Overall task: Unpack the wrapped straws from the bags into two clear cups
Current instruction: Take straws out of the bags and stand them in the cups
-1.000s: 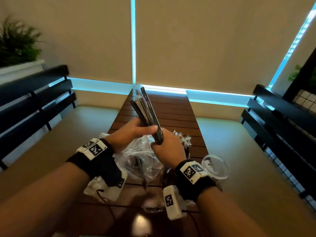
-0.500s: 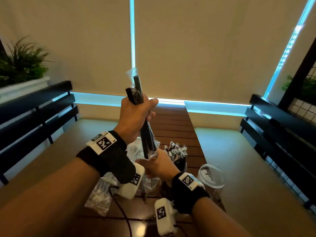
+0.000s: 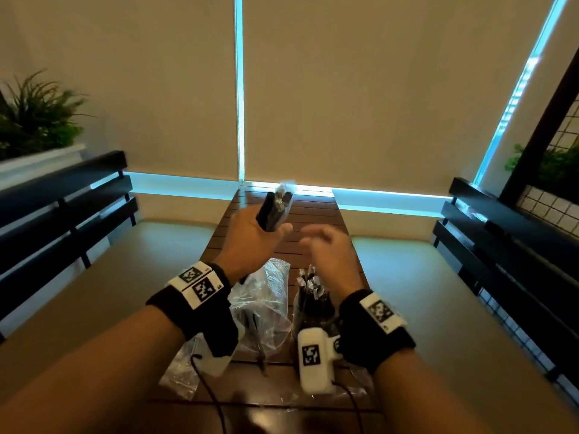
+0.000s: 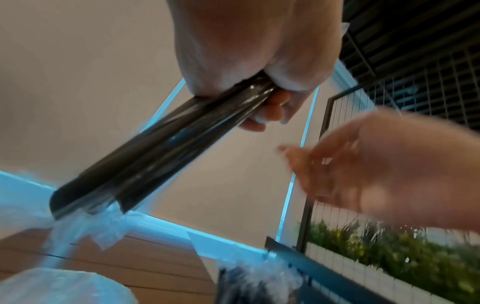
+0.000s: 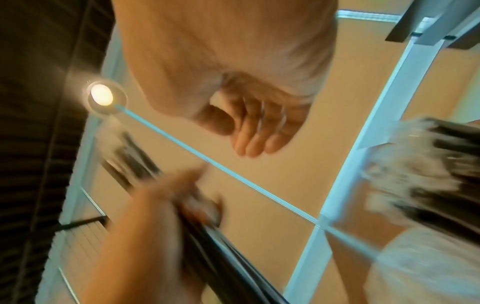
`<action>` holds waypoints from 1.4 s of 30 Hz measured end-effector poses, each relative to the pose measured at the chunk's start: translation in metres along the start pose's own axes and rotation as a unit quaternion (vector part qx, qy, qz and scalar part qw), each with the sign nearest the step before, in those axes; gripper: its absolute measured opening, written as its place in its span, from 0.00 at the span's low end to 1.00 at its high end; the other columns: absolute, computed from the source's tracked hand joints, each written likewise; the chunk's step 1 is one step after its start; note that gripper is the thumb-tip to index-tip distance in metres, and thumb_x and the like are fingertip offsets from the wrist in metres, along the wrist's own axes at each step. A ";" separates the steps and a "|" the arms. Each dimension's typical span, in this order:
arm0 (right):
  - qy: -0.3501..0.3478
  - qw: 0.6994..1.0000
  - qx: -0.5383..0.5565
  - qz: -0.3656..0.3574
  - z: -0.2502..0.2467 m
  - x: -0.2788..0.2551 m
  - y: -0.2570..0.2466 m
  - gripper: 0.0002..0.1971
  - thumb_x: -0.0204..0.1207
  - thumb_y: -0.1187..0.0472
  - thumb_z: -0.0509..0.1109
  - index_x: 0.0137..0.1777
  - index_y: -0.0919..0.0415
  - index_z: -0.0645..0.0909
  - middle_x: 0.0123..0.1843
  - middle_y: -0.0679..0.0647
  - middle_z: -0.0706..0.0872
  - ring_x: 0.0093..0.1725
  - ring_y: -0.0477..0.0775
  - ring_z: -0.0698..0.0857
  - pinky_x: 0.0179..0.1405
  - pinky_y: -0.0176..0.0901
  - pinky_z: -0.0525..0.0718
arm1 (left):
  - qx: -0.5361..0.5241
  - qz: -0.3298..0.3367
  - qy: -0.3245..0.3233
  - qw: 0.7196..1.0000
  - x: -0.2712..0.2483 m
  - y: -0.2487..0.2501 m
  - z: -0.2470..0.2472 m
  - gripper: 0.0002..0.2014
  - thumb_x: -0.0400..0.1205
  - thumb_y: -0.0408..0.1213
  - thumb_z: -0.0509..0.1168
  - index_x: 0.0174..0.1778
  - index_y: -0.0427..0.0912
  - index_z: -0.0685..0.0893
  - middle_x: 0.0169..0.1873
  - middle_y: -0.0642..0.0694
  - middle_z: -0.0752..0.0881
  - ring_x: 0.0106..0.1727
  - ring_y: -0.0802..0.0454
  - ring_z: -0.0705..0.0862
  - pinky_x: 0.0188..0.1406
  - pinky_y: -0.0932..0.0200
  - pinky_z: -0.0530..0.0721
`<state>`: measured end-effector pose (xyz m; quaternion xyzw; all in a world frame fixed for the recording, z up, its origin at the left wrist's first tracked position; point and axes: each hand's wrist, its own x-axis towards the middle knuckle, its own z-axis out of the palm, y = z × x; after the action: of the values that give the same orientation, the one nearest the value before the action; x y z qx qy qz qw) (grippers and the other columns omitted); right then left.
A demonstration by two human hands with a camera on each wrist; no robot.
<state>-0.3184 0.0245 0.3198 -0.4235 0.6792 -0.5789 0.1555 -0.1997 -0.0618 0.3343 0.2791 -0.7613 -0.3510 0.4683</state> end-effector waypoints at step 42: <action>0.047 0.980 -0.154 0.116 0.014 -0.002 0.155 0.40 0.59 0.38 0.79 0.68 0.48 0.65 0.61 0.49 0.81 0.58 0.54 0.84 0.50 0.44 0.82 | -0.292 -0.198 0.144 0.924 0.027 -0.056 0.115 0.14 0.77 0.47 0.75 0.50 0.41 0.84 0.32 0.50 0.84 0.33 0.57 0.84 0.38 0.59 0.79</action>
<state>-0.3684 0.0123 0.1729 -0.3326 0.8115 -0.4646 0.1225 -0.3097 -0.0843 0.2679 0.3226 -0.4783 -0.5999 0.5543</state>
